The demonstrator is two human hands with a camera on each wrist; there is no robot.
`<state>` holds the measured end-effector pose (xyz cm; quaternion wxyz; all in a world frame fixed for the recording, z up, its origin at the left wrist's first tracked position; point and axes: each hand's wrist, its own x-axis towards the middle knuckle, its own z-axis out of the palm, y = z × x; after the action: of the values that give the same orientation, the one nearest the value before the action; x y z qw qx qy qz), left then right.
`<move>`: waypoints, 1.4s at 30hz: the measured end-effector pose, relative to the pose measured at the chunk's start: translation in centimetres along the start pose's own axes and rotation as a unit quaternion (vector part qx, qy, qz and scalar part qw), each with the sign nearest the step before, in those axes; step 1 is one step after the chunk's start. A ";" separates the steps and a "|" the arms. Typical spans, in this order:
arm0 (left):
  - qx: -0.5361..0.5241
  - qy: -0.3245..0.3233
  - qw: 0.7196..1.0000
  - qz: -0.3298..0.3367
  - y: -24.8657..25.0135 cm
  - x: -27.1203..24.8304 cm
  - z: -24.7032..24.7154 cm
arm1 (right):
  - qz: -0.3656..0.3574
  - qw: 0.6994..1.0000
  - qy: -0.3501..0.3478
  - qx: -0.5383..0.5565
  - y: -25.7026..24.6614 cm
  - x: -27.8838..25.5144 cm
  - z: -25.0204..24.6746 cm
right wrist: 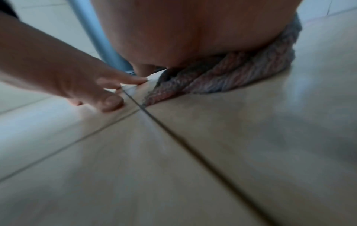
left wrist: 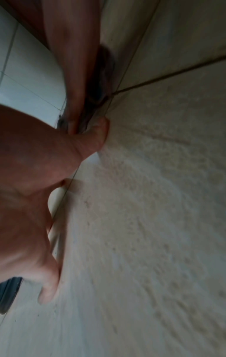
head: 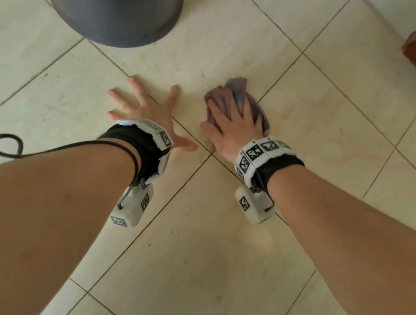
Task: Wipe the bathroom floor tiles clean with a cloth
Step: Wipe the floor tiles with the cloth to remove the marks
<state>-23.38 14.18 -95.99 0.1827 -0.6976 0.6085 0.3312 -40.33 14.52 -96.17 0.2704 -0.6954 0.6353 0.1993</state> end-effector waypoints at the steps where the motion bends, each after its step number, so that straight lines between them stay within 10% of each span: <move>1: 0.004 0.001 1.000 0.003 0.0 0.0 0.0 | -0.012 1.000 0.004 -0.001 -0.6 1.3 -0.4; 9: 0.011 -0.002 1.000 -0.004 0.2 -0.1 -0.2 | 0.137 0.987 0.054 0.057 5.2 1.0 -1.2; 17: 0.011 0.013 1.000 0.008 0.0 -0.1 -0.2 | 0.004 1.000 0.014 0.003 0.7 -2.8 2.8; 25: 0.046 0.016 0.999 0.000 0.4 -0.7 -0.4 | 0.176 0.981 0.048 0.072 8.2 -4.0 2.3; 42: 0.045 0.026 0.998 0.033 6.8 -0.5 2.8 | 0.116 0.988 0.042 0.091 7.7 -5.0 3.3</move>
<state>-30.71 15.10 -96.66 0.1869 -0.6764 0.6502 0.2912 -48.28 20.16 -96.57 0.2810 -0.5969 0.7381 0.1415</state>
